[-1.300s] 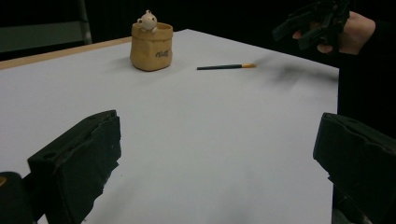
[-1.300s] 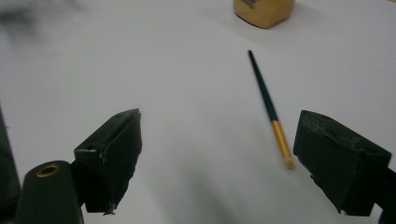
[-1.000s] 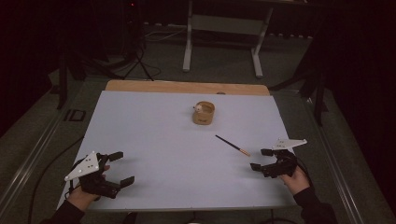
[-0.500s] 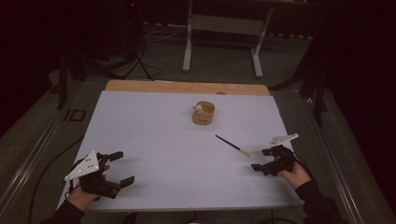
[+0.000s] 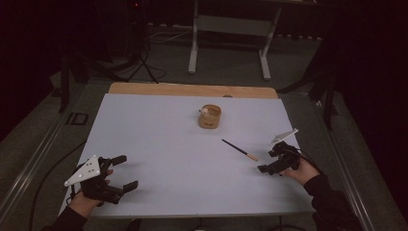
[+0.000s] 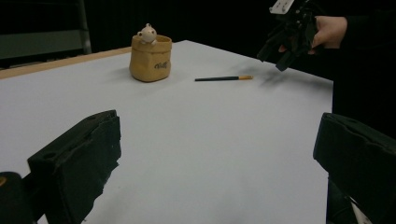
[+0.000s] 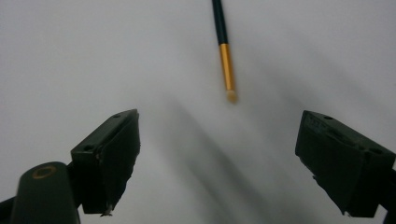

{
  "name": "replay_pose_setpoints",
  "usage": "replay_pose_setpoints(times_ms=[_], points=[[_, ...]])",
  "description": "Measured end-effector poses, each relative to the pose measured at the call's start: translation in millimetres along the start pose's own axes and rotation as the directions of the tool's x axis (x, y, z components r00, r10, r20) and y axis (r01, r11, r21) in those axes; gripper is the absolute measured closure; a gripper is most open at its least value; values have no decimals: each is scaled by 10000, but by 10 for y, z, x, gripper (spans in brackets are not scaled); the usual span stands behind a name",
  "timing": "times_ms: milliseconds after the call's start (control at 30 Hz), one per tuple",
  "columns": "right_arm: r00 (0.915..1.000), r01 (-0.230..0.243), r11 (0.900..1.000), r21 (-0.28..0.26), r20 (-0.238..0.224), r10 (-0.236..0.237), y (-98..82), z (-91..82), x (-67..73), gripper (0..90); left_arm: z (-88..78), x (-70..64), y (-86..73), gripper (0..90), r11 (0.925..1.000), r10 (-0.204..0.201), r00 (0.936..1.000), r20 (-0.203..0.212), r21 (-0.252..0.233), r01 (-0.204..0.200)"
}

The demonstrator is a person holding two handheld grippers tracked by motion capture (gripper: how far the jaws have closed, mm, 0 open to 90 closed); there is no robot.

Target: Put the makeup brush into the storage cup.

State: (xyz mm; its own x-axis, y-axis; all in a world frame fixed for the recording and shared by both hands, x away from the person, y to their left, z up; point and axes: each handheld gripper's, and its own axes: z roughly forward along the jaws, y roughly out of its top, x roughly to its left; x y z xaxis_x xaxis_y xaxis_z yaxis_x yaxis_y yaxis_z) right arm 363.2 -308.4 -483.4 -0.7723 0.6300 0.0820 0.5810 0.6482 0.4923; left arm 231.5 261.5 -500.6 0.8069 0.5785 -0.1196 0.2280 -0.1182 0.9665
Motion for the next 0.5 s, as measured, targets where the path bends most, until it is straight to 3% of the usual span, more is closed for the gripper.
replay_pose_setpoints(times_ms=[67,267,433,500], points=[[9993,378,9982,475,34,-380,69,17,-5,144,3,-3,0,14,10000,28,10000,8,34,-28],[9975,657,9933,948,-306,-631,184,62,-24,173,10,-5,-2,14,9999,60,10000,23,95,-60],[9943,1050,9846,1401,-310,-1016,276,71,-28,242,2,-2,-4,14,9999,82,10000,16,71,-82],[9949,988,9848,1430,-350,-948,306,73,-43,242,3,-1,-3,14,9999,97,10000,0,81,-97]])
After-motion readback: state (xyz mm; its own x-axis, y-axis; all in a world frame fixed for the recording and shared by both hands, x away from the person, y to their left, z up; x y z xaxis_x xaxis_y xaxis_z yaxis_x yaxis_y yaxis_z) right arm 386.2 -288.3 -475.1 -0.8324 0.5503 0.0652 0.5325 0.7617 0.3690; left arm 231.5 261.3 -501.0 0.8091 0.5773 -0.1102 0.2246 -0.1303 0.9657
